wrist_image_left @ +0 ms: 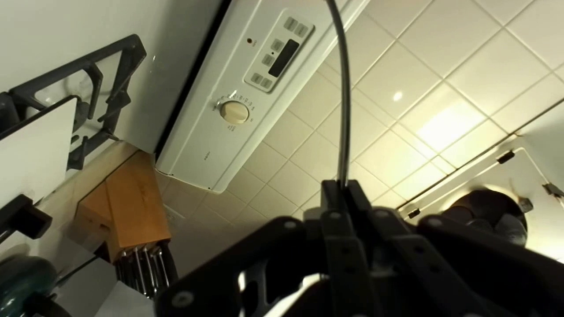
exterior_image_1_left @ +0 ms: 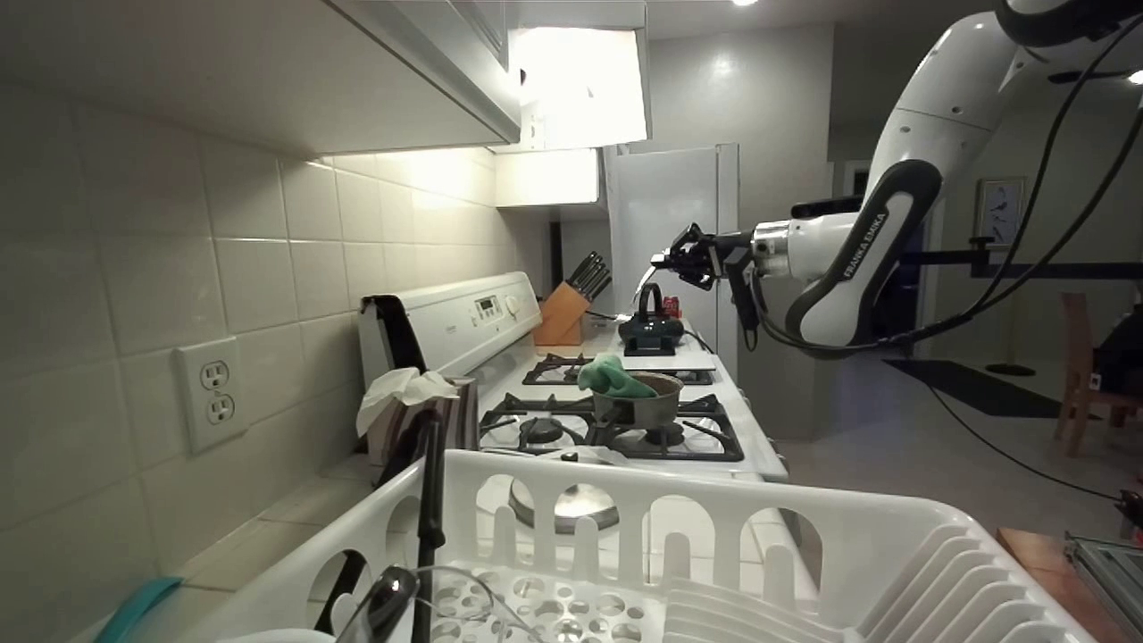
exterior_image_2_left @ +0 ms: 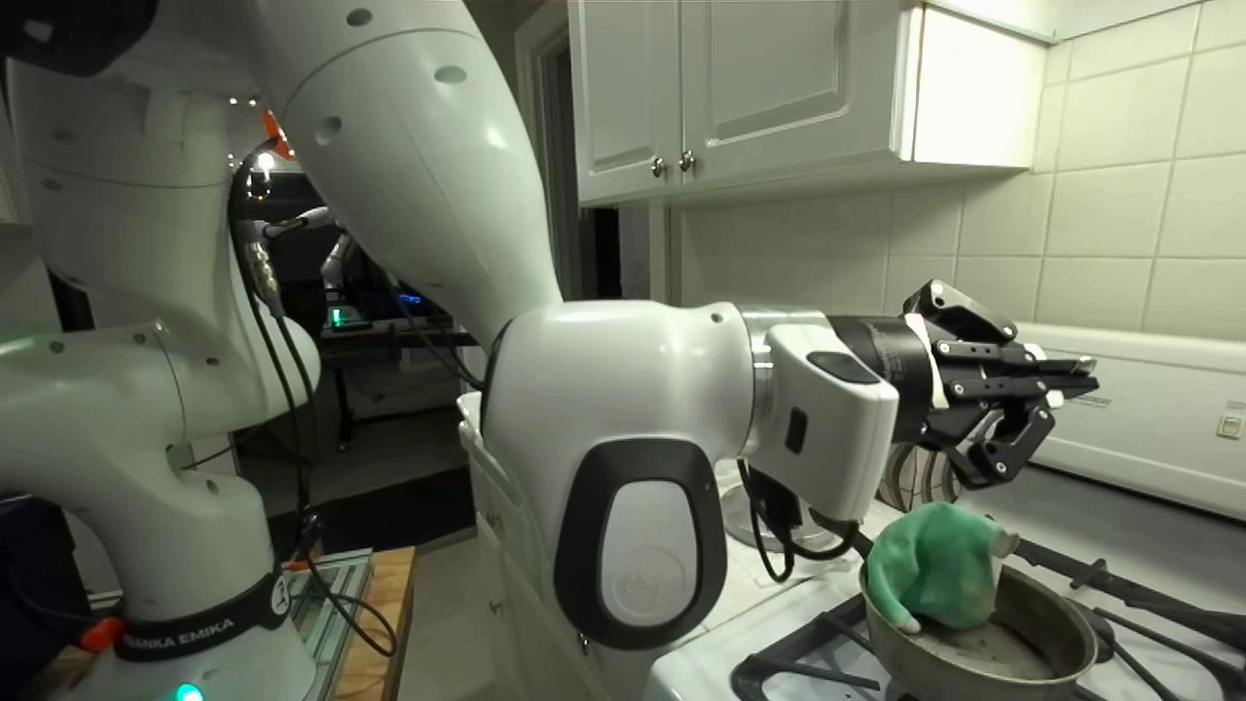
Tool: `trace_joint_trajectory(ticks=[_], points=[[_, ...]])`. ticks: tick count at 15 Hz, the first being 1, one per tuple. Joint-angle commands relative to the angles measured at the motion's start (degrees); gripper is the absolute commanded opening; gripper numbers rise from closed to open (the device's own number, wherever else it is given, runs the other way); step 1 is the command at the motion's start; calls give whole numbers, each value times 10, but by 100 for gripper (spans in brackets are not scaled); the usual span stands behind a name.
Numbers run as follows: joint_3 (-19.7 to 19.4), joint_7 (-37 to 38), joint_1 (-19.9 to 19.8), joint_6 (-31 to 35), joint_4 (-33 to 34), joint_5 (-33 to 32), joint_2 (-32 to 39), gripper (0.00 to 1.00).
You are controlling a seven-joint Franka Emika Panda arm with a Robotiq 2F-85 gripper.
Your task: Use the fork to remove the green cloth from the pot, put the green cloth in the white drying rack and put the fork back in the pot
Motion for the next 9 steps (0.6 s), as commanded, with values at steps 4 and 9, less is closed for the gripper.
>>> trace_joint_trajectory(ticks=[4, 9], points=[[-89, 71, 70, -17, -72, 6, -101, 1], [-177, -6, 144, -151, -101, 34, -135, 1]])
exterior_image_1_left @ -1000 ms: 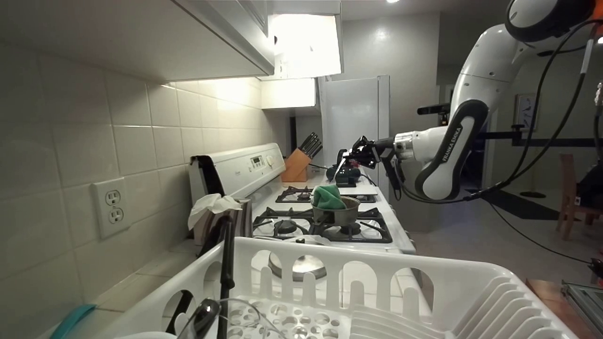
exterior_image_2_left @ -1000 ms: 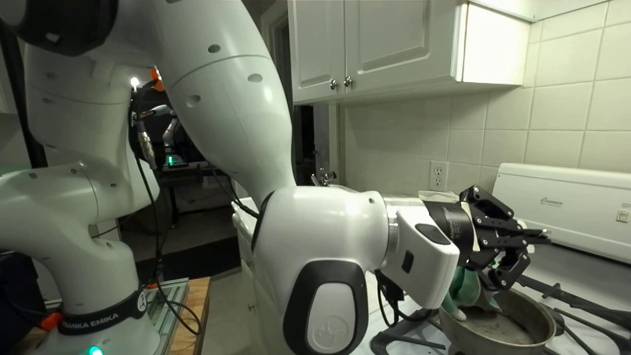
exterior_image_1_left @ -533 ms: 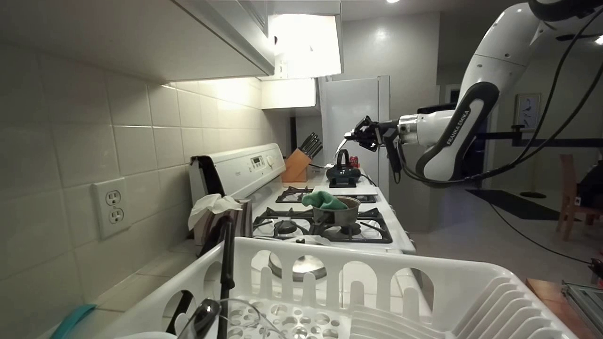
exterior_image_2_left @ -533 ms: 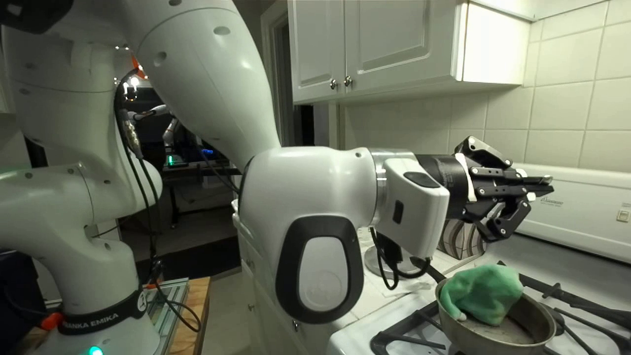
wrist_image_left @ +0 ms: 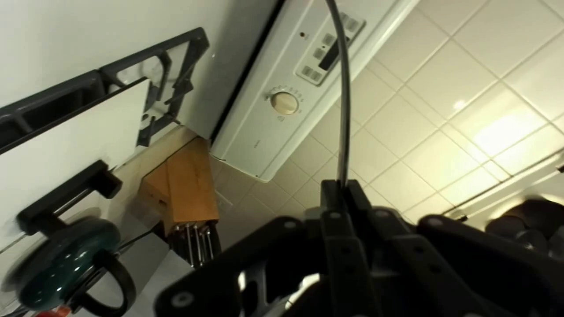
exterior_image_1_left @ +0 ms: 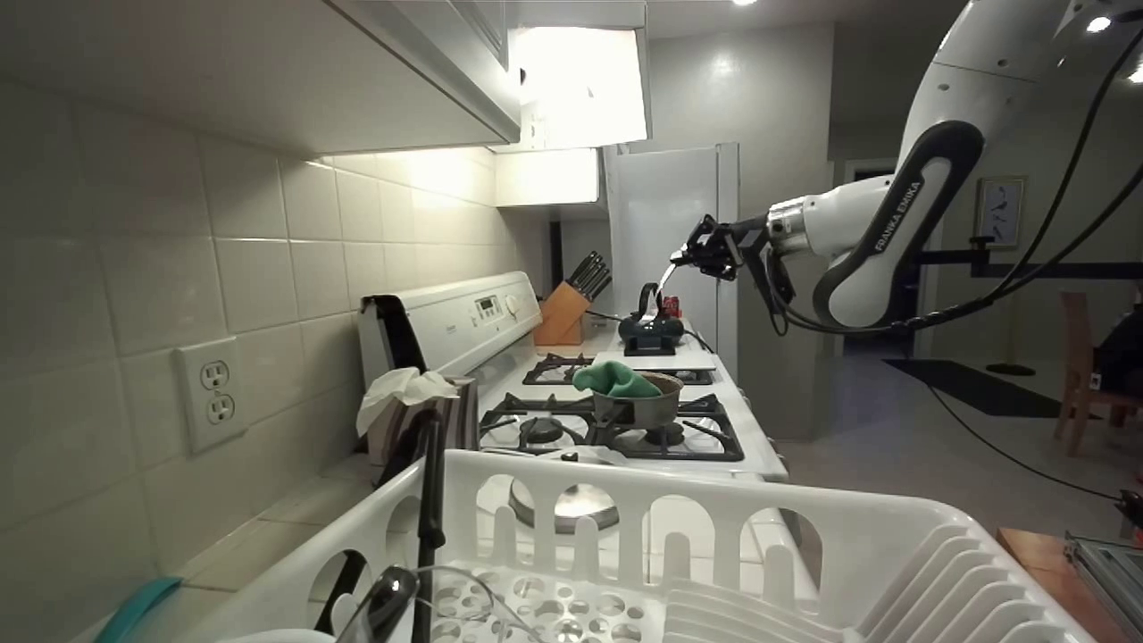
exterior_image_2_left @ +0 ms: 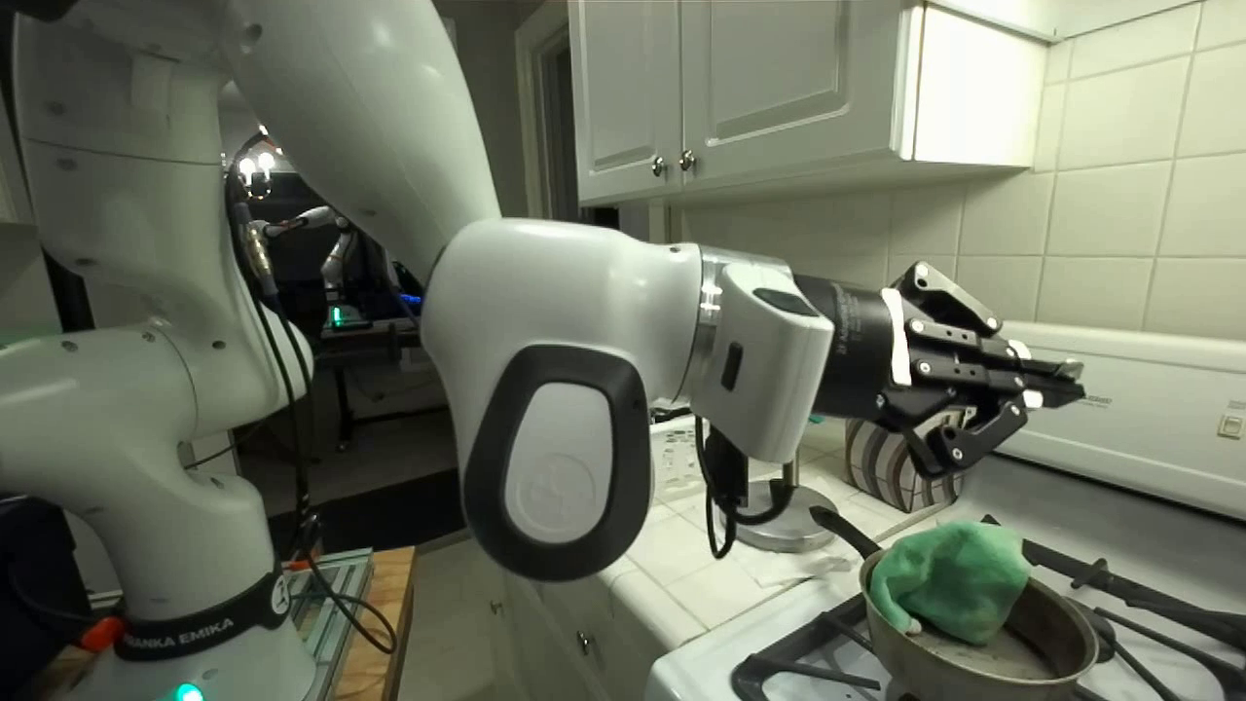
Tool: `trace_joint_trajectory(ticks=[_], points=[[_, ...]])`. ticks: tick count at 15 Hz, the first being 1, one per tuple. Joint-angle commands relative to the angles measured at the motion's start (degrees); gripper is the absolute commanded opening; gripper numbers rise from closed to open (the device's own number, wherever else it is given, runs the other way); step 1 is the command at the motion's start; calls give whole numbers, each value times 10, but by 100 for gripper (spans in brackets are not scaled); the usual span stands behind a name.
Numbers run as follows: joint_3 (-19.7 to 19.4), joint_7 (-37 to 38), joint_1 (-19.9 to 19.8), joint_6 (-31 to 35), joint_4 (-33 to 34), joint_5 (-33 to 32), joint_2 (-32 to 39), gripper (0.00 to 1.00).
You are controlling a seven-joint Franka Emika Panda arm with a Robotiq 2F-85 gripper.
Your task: Use the fork to remove the green cloth from the pot, put the green cloth in the white drying rack and put the fork back in the pot
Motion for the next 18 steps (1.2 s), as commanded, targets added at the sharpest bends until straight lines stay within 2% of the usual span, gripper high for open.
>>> trace_joint_trajectory(ticks=[1, 4, 7, 10, 18], points=[[-56, -65, 51, -93, -35, 37, -34, 1], [-85, -131, 76, -165, -34, 67, -38, 1], [-77, -162, 78, -202, -16, 70, -21, 1], [-73, -187, 93, -199, -1, 82, -4, 1], [-82, -274, 147, -186, 25, 172, 29, 1]])
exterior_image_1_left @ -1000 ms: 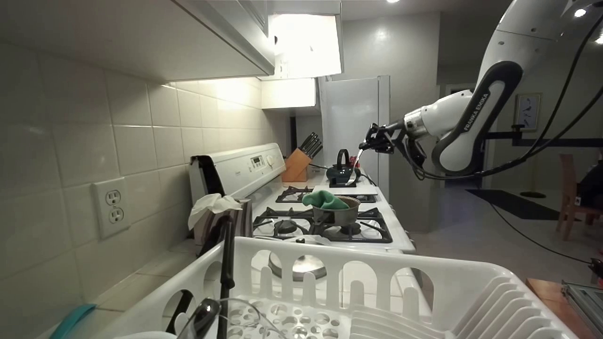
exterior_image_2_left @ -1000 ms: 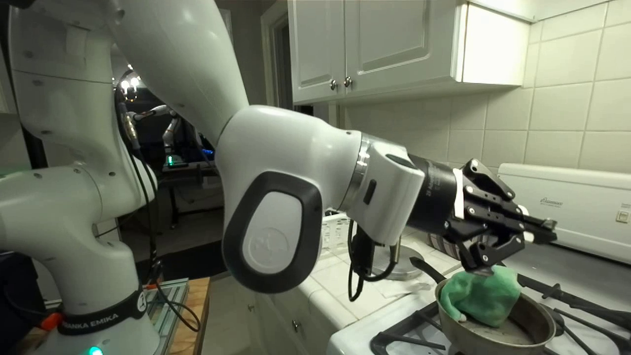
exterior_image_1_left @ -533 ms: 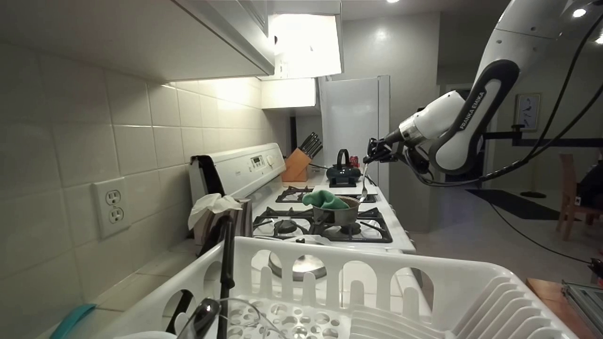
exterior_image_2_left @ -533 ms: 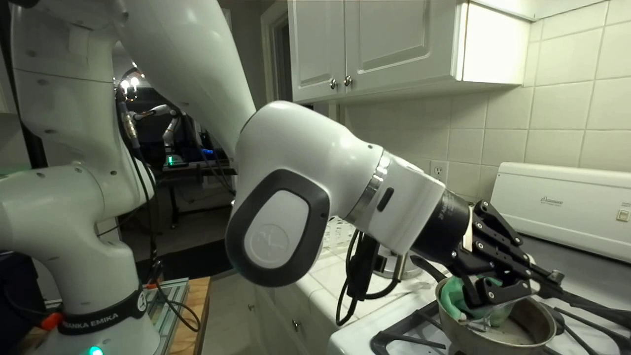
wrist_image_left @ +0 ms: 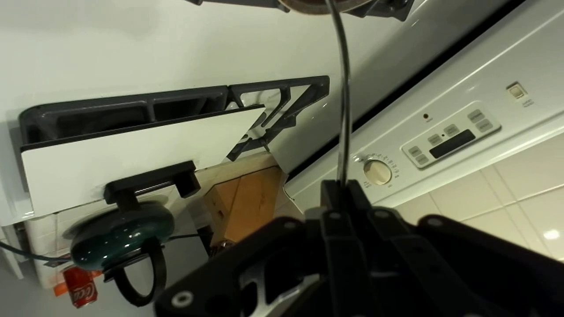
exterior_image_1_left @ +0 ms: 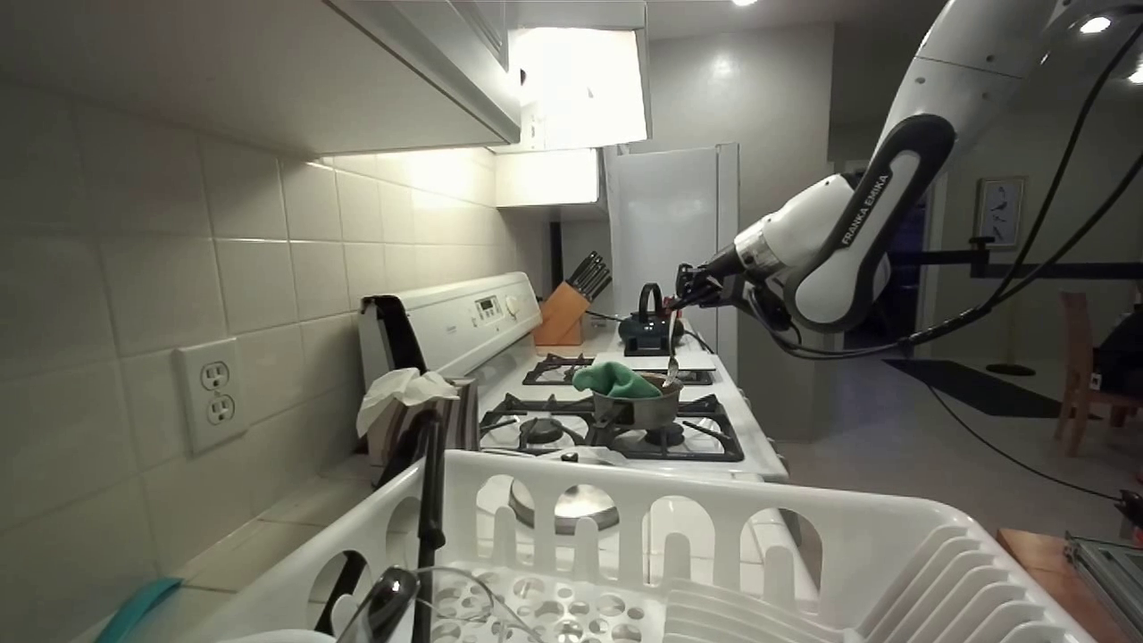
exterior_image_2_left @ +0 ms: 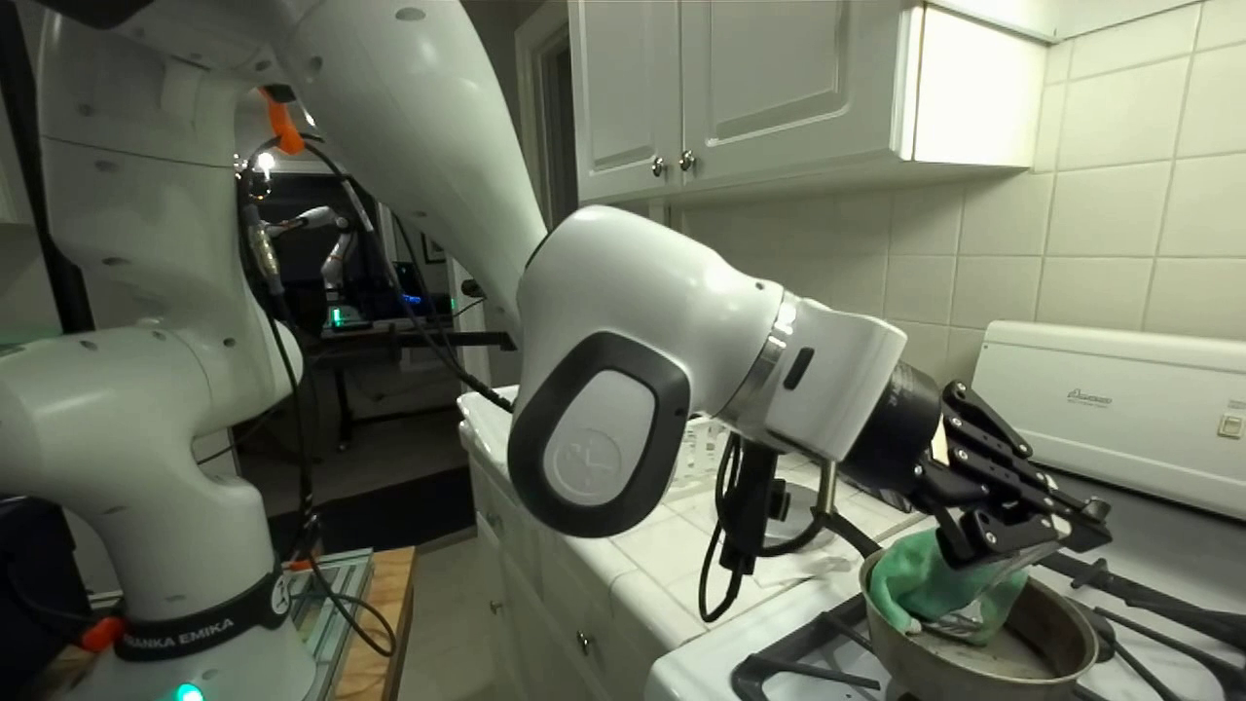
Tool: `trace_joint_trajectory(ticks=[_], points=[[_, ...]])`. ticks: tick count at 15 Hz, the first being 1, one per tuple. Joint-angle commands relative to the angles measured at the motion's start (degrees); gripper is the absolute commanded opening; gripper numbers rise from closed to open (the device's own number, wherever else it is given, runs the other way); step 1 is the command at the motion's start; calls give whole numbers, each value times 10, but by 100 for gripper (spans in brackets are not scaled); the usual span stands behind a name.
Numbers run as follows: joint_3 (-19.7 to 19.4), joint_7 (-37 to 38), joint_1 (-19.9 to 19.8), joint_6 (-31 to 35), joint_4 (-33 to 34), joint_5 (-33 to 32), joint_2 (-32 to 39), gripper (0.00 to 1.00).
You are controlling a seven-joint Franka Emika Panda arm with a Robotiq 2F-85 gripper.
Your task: Use the fork to remove the green cloth from the pot, put the green cloth in the white drying rack and put the fork back in the pot
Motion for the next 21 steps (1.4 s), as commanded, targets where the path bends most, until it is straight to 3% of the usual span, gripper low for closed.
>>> trace_joint_trajectory(ticks=[1, 3, 4, 5, 10, 21], points=[[-10, -50, 28, 14, 26, 62, 39, 1], [4, -78, 28, 23, 43, 113, 67, 1], [-1, -47, 21, 3, 17, 67, 33, 1], [0, -52, 23, 4, 21, 73, 42, 6], [0, -56, 26, 6, 27, 77, 50, 1], [50, -38, 22, 38, 85, 58, 117, 1]])
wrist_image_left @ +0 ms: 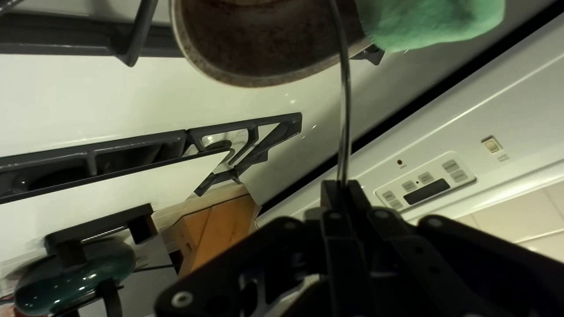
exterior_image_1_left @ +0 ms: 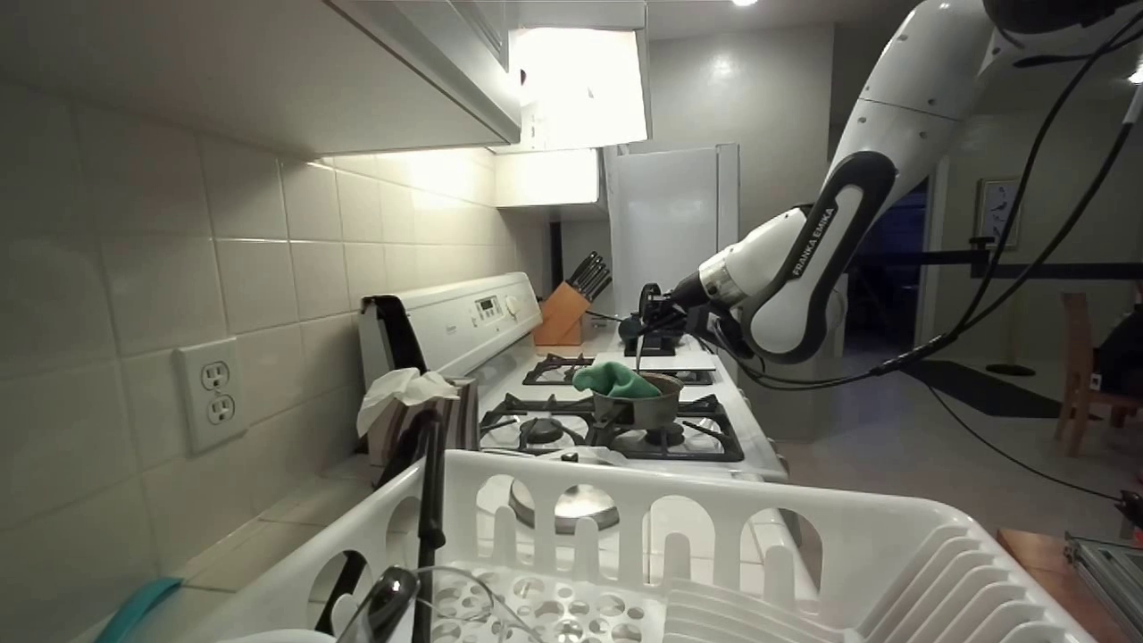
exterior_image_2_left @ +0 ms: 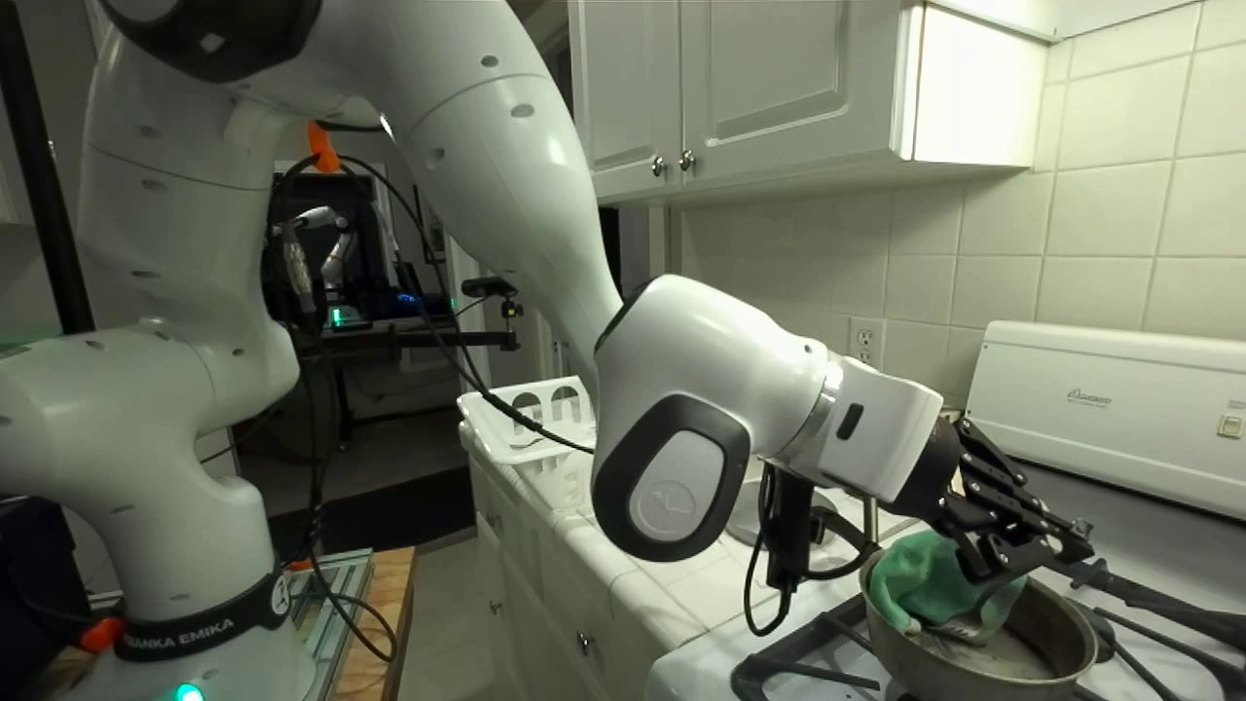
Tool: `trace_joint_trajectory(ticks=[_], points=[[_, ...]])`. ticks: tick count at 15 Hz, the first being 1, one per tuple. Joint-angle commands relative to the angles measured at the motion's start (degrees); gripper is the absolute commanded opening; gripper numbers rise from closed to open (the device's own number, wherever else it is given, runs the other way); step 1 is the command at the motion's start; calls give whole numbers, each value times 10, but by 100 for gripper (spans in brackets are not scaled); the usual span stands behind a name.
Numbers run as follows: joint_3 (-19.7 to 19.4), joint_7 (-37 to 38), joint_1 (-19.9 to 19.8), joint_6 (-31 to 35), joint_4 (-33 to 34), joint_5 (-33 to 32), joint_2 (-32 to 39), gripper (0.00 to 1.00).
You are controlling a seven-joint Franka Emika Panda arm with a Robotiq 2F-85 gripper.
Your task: Use the fork to remove the green cloth from the pot, put the green cloth in the white drying rack and put the fork back in the pot
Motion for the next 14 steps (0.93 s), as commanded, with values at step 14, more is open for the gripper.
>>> trace_joint_trajectory(ticks=[14], points=[[90, 199, -116, 157, 47, -139, 98, 1]])
